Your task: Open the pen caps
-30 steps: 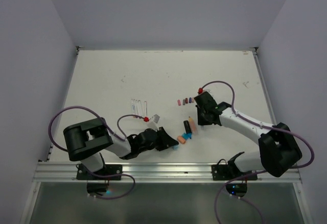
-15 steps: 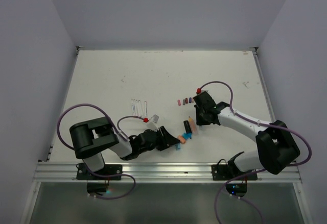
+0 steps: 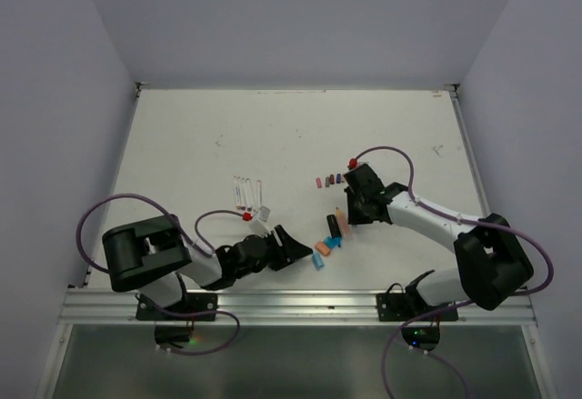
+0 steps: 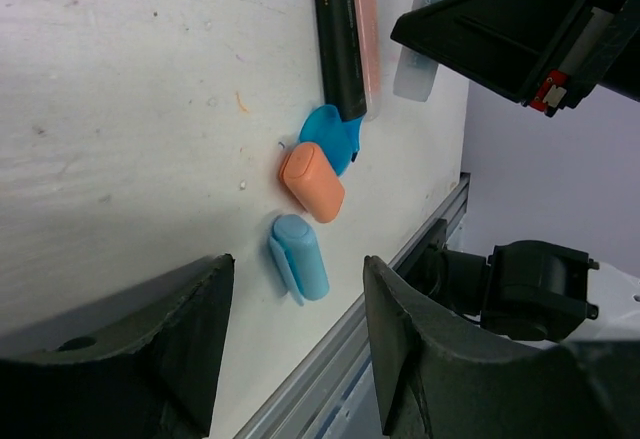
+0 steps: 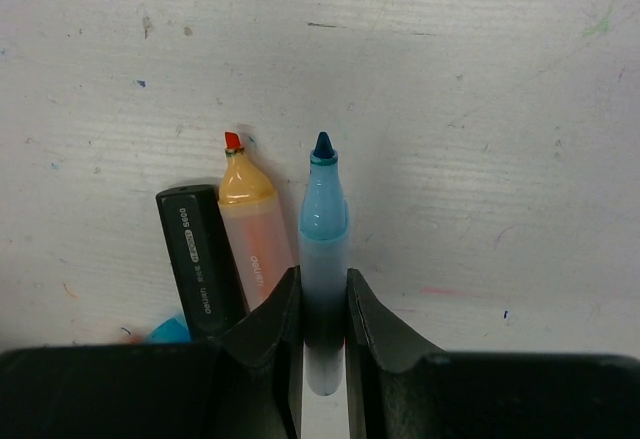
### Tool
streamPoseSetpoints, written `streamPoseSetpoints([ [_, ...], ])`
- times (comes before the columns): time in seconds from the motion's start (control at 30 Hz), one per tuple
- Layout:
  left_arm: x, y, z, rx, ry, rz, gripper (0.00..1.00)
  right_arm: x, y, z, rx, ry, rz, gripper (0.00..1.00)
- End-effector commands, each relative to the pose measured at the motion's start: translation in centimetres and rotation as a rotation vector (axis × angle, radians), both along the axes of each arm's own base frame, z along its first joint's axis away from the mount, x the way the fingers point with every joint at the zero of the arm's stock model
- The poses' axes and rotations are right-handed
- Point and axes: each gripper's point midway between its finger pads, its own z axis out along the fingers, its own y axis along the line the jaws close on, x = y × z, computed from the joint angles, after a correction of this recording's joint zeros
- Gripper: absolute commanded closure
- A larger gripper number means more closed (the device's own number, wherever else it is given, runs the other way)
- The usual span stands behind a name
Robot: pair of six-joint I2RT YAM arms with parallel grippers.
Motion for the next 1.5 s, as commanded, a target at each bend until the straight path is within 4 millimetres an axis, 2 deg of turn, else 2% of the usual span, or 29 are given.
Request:
streamPoseSetpoints([
  [0.0,0.6,1.8,0.5,0.023,-0.032,0.078,0.43,0.3,0.3,-0.3,0.009,-0.008,0.011,0.91],
  [0.2,0.6,3.3,1.8,0.071,-0.080,0.108,0.40,0.3,0.0,-0.8,-0.012,0.004,0.007,0.81],
  [0.33,0.2,3.9,2.5,0.071,-0.100,0.108,0.32,0.6,-0.1,-0.8,-0.025,0.003,0.003,0.76],
  [0.6,-0.1,5.3,2.7,0.060,-0.115,0.120,0.21,0.6,-0.5,-1.0,-0.046,-0.002,-0.002,0.52],
  [0.73,0.0,5.6,3.6,0.064,-0.147,0.122,0.19,0.8,-0.4,-0.1,-0.027,-0.032,-0.004,0.45],
  [0.87,0.3,5.9,4.7,0.076,-0.180,0.125,0.17,1.0,-0.4,2.5,0.014,-0.101,-0.014,0.37],
  [0.97,0.2,6.4,5.7,0.059,-0.197,0.128,0.14,0.0,-0.4,3.7,0.050,-0.091,-0.024,0.30],
  [1.0,0.2,6.5,6.9,0.021,-0.210,0.132,0.08,-0.8,-0.5,3.8,0.061,-0.065,-0.036,0.25],
  [1.07,-0.1,7.0,7.1,0.018,-0.214,0.130,0.05,-1.9,-0.3,4.3,0.103,-0.047,-0.041,0.23],
  [1.1,-0.1,7.2,7.4,0.008,-0.218,0.132,0.03,-2.5,-0.4,5.2,0.133,-0.058,-0.056,0.01],
  [1.13,-0.3,7.5,8.1,-0.015,-0.226,0.133,0.00,-3.0,-0.6,5.6,0.147,-0.066,-0.067,0.01],
  [1.23,-0.6,8.1,9.4,-0.046,-0.241,0.127,0.00,-4.3,-1.9,7.1,0.164,-0.094,-0.112,0.01],
  [1.3,-0.8,8.4,10.2,-0.080,-0.247,0.127,0.00,-5.2,-2.0,8.2,0.215,-0.107,-0.137,0.01],
  [1.47,-2.2,8.9,12.1,-0.194,-0.282,0.076,0.00,-8.2,-1.1,7.9,0.361,-0.050,-0.167,0.01],
])
